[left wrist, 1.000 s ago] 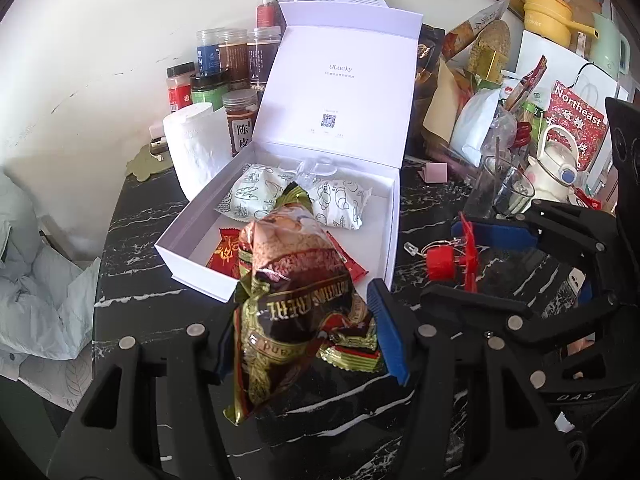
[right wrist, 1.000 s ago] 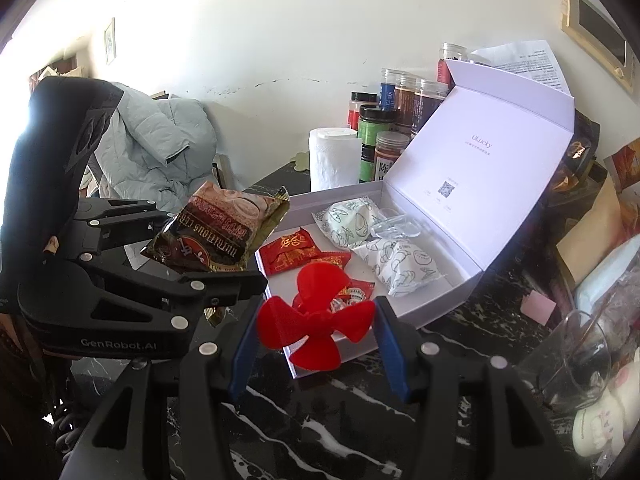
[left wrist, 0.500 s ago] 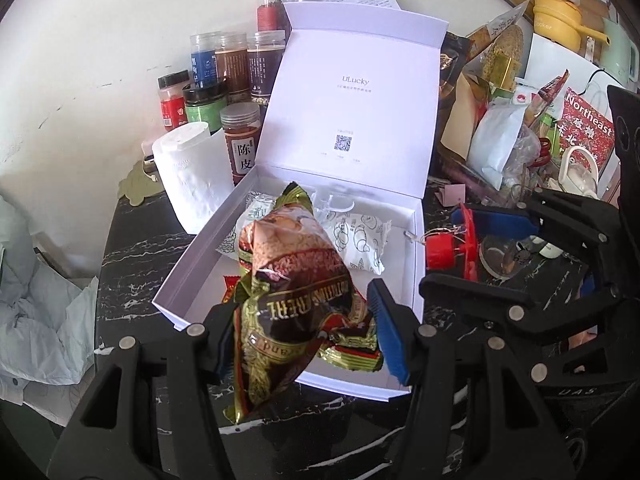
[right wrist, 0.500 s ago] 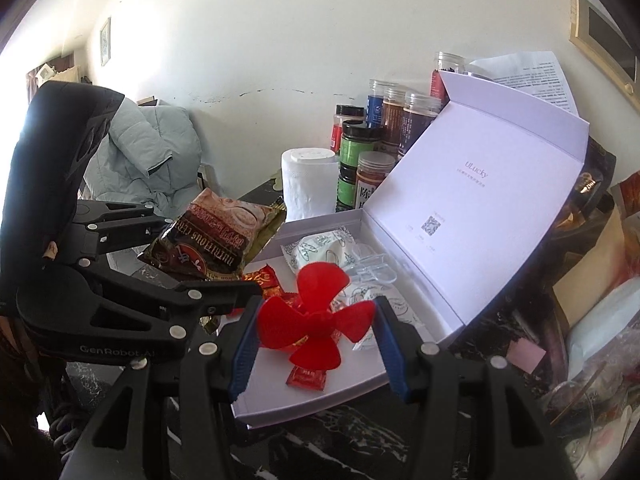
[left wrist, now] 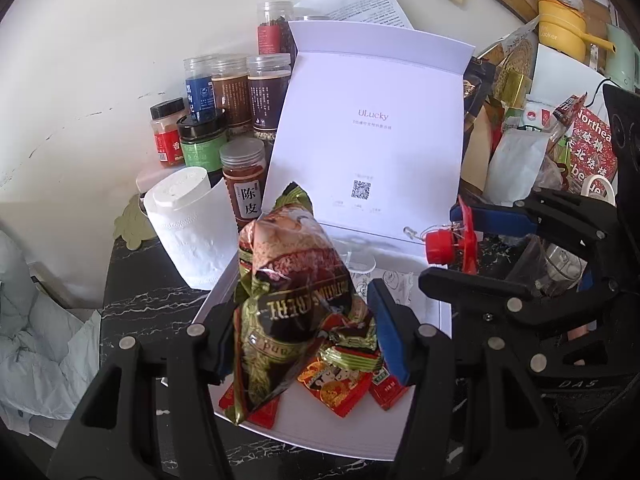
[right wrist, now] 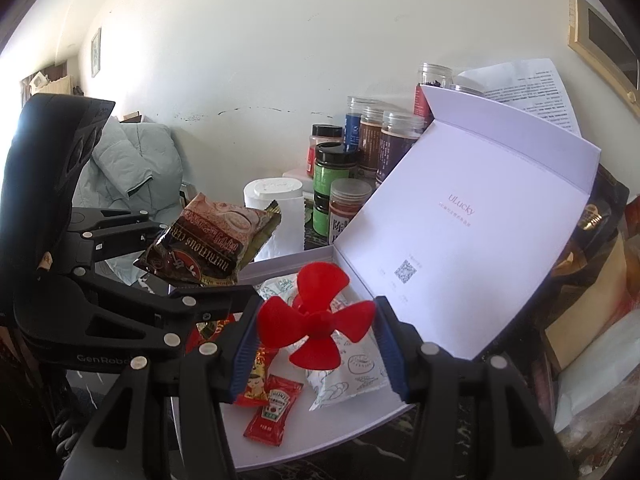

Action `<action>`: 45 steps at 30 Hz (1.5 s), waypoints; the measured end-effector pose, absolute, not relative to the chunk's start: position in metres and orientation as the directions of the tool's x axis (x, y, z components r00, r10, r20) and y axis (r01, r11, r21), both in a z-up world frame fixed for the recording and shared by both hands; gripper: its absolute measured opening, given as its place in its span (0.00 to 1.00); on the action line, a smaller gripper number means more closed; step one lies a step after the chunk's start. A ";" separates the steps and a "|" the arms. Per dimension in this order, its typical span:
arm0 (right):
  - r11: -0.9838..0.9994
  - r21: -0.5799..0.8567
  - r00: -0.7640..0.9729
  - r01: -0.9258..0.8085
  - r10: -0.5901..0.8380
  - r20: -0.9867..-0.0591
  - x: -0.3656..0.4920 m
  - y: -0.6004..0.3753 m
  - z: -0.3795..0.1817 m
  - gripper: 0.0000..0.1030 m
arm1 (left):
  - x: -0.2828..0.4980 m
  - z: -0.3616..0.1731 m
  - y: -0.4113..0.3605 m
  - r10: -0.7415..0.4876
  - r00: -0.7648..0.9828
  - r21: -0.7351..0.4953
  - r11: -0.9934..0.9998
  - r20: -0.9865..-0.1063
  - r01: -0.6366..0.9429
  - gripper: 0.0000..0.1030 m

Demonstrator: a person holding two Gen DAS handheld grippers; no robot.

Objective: Organize objects
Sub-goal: 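Lower the snack bag and red fan into the white box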

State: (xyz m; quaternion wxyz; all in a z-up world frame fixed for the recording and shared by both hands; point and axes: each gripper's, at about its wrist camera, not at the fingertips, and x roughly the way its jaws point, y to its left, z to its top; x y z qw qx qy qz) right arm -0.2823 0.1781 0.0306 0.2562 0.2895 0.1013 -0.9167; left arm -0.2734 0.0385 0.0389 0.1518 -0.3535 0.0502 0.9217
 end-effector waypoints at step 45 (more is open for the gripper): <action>-0.770 0.208 -0.452 0.603 -0.544 -0.707 -0.371 0.181 -0.061 0.54 | -0.349 -0.052 0.059 0.197 -0.524 0.046 -0.909 -0.828 -0.414 0.54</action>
